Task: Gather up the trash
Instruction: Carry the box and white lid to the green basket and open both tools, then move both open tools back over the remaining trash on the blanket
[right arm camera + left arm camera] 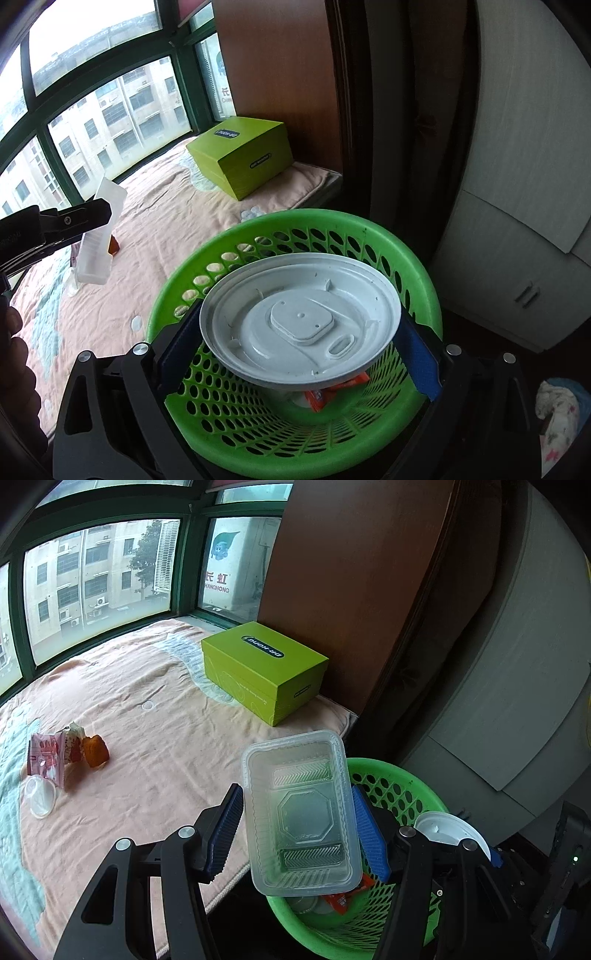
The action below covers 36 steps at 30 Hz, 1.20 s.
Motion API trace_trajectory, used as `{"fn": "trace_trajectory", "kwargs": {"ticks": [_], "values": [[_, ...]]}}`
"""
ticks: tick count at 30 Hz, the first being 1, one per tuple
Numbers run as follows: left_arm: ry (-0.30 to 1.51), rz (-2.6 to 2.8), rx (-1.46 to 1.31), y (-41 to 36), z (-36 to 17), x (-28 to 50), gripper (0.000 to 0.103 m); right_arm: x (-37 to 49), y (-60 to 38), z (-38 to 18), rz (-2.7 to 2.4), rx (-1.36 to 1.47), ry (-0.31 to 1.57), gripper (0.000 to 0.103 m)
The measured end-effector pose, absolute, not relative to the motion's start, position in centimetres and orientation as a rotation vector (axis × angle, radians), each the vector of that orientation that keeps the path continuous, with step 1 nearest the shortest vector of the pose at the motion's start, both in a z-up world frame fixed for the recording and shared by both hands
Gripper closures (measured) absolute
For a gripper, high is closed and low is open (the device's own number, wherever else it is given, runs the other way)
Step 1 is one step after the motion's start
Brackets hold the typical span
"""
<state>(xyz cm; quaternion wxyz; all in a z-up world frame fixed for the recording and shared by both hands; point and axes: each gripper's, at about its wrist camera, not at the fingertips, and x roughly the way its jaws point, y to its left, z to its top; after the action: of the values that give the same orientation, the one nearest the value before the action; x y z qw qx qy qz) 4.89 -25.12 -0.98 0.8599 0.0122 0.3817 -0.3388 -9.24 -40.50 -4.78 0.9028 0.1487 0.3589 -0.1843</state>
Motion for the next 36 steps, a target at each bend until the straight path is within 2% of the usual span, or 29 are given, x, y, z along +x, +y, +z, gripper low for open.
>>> {"fn": "trace_trajectory", "kwargs": {"ticks": [29,36], "values": [[0.868,-0.826,0.070,-28.9,-2.6,2.7,0.044,-12.7,-42.7,-3.2,-0.473,0.341,0.667,0.007],[0.867,-0.832,0.076,-29.1,-2.8,2.3,0.027,-12.7,-42.7,-3.1,-0.467,0.347,0.664,0.007]]}}
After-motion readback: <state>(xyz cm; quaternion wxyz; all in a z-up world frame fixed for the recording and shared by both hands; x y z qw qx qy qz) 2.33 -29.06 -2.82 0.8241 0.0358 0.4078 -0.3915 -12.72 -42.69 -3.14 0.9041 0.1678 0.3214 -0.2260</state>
